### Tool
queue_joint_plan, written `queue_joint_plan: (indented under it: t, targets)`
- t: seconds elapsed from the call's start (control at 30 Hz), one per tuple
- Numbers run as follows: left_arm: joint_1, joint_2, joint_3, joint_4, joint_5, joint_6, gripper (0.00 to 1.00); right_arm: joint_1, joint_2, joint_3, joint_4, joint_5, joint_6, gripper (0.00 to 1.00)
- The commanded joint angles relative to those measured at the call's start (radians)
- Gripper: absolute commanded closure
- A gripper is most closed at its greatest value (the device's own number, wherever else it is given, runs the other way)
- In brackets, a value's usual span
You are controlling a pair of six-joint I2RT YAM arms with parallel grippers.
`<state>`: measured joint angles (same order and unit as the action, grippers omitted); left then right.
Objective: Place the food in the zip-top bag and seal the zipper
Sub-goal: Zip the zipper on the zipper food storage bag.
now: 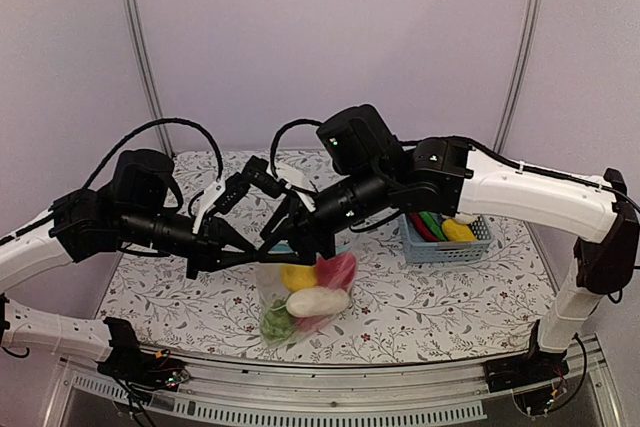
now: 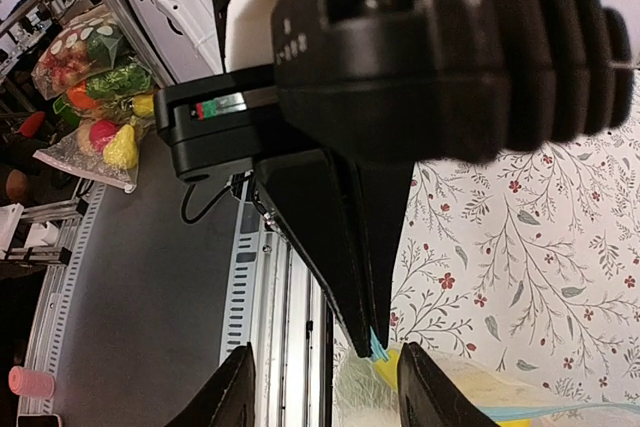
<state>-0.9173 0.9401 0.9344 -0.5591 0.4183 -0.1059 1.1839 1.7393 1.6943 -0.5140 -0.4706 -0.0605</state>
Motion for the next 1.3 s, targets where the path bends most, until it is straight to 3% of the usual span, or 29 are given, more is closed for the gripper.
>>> queue_joint_plan:
  t: [0.0, 0.6, 0.87, 1.27]
  targets:
    - [0.018, -0.023, -0.009, 0.031, 0.014, -0.005, 1.0, -0.012, 0.034, -0.024, 0.009, -0.032, -0.004, 0.51]
    - [0.027, -0.017, -0.009, 0.035, 0.025, -0.007, 1.0, -0.041, 0.061, -0.023, -0.003, -0.057, -0.005, 0.55]
    - [0.042, -0.029, -0.013, 0.04, 0.001, -0.009, 1.0, -0.04, 0.058, -0.025, -0.054, -0.092, -0.01, 0.7]
    - [0.055, -0.02, -0.013, 0.044, -0.008, -0.013, 1.0, -0.039, 0.052, -0.009, -0.06, -0.122, 0.01, 0.83]
